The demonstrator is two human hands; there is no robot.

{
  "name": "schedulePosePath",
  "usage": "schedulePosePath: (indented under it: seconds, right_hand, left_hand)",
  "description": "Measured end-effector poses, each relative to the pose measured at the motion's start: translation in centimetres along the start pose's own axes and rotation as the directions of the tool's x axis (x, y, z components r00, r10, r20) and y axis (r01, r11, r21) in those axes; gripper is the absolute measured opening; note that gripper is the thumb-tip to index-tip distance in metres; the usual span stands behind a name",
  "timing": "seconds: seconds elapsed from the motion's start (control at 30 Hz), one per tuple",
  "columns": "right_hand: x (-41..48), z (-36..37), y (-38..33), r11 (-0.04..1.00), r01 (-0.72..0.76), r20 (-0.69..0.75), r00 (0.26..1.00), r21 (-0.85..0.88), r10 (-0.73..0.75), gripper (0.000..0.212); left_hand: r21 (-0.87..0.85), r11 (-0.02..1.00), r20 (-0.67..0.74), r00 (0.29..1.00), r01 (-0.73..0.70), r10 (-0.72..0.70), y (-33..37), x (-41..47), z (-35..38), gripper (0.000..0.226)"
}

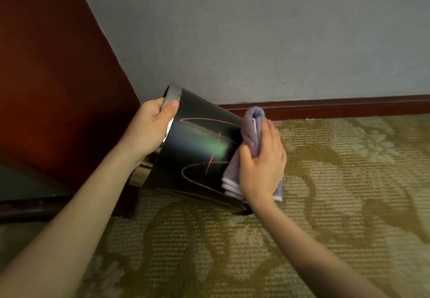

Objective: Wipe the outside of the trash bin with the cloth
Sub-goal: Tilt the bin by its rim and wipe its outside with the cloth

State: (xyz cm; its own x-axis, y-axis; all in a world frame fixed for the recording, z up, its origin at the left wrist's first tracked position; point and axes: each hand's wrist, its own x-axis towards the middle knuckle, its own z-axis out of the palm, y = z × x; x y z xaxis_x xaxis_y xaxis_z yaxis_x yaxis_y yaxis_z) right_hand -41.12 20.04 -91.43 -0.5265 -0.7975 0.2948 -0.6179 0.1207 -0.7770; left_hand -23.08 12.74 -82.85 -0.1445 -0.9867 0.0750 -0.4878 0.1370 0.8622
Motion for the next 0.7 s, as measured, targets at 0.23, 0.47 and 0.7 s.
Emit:
schedulePosePath:
  seconds: [0.23,0.47,0.7]
  right_hand:
    - [1.0,-0.6,0.2,0.999,0.016,0.066,0.998,0.034,-0.018,0.061]
    - [6.9,-0.7,-0.3,0.989,-0.151,0.208,0.967,-0.009,0.149,0.018]
    - [12.9,1.1,0.3,0.948,-0.292,0.481,0.817,-0.129,0.317,0.032]
  left_hand:
    - [0.014,0.999,0.031,0.998,-0.048,0.048,1.1,-0.4,0.6,0.052]
    - [0.012,0.997,0.056,0.996,-0.072,0.071,0.9,-0.8,1.3,0.045]
    - [-0.009,0.995,0.092,0.991,-0.095,0.095,0.6,-1.1,1.5,0.032]
